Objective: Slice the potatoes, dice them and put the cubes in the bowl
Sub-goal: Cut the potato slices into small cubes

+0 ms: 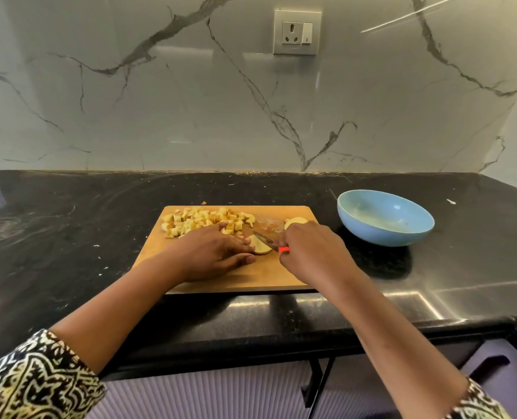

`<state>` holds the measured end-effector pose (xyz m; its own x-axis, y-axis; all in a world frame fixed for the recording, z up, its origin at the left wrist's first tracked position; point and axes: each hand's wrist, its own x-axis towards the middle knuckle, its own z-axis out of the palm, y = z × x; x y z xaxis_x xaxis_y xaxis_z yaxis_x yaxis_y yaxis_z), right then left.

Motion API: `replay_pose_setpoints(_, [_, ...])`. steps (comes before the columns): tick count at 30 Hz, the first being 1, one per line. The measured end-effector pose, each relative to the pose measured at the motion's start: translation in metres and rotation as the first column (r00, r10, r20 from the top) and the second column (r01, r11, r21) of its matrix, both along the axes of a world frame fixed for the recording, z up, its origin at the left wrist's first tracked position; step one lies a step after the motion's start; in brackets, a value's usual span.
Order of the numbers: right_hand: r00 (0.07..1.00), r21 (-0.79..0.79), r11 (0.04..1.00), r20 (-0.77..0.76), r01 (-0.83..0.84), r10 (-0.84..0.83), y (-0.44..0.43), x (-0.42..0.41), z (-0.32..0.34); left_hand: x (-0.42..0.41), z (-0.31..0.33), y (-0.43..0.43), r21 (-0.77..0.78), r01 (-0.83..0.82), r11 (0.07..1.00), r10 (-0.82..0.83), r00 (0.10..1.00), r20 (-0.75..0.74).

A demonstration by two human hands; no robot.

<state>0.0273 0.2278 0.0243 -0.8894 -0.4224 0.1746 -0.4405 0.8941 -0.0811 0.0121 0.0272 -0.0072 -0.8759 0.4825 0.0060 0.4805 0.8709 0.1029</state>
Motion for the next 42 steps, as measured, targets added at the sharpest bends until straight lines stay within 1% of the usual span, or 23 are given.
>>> replay_pose_setpoints(4, [1.000, 0.036, 0.999, 0.014, -0.024, 0.024, -0.001, 0.003, 0.002, -0.001, 0.000, 0.001, -0.030, 0.002, 1.000, -0.002, 1.000, -0.002])
replay_pose_setpoints(7, [0.998, 0.049, 0.999, 0.057, -0.001, -0.002, 0.016, 0.019, 0.002, -0.001, 0.000, 0.001, -0.049, 0.001, 0.999, -0.002, 1.000, -0.012])
replay_pose_setpoints(9, [0.996, 0.068, 0.998, 0.085, 0.010, -0.016, 0.027, 0.032, 0.005, 0.000, 0.000, 0.002, -0.053, -0.004, 0.999, 0.003, 1.000, -0.017])
replay_pose_setpoints(12, [0.996, 0.090, 0.996, 0.094, -0.014, 0.006, 0.037, 0.048, 0.015, 0.002, -0.002, 0.002, -0.034, -0.011, 0.999, 0.010, 1.000, -0.013])
replay_pose_setpoints(15, [0.997, 0.050, 0.999, 0.081, -0.007, 0.003, 0.042, 0.052, 0.024, 0.004, -0.004, -0.002, 0.019, 0.000, 1.000, 0.001, 1.000, -0.020])
replay_pose_setpoints(18, [1.000, -0.022, 1.000, -0.009, 0.003, -0.003, 0.032, 0.040, 0.017, 0.005, 0.000, -0.007, 0.036, -0.009, 0.999, 0.011, 0.998, -0.055])
replay_pose_setpoints(22, [1.000, -0.082, 0.997, -0.005, 0.008, -0.008, 0.010, 0.021, -0.003, 0.005, 0.001, -0.007, -0.060, 0.005, 0.998, -0.010, 0.997, -0.073])
replay_pose_setpoints(25, [1.000, -0.091, 0.996, 0.017, 0.001, 0.001, 0.002, 0.013, -0.009, 0.003, 0.000, -0.007, -0.085, 0.012, 0.996, -0.019, 0.996, -0.083])
replay_pose_setpoints(27, [1.000, -0.077, 0.997, 0.027, -0.009, 0.011, -0.004, 0.008, -0.008, 0.003, 0.001, -0.007, -0.090, 0.007, 0.996, -0.013, 0.997, -0.070])
replay_pose_setpoints(30, [0.999, 0.006, 1.000, 0.042, -0.026, 0.026, -0.013, 0.005, -0.004, 0.003, 0.003, -0.004, -0.114, -0.001, 0.994, -0.007, 0.998, -0.070])
replay_pose_setpoints(35, [0.999, 0.098, 0.994, 0.021, -0.042, 0.040, 0.004, 0.032, -0.011, 0.003, 0.003, -0.004, -0.155, -0.001, 0.988, -0.012, 0.997, -0.079])
replay_pose_setpoints(39, [0.999, 0.080, 0.996, 0.037, -0.030, 0.027, 0.026, 0.056, -0.003, 0.003, 0.002, -0.005, -0.131, 0.001, 0.991, -0.011, 0.997, -0.070])
replay_pose_setpoints(42, [0.999, 0.012, 1.000, 0.035, -0.028, 0.028, 0.034, 0.059, 0.011, 0.002, -0.001, -0.010, -0.086, 0.018, 0.996, -0.024, 0.997, -0.072])
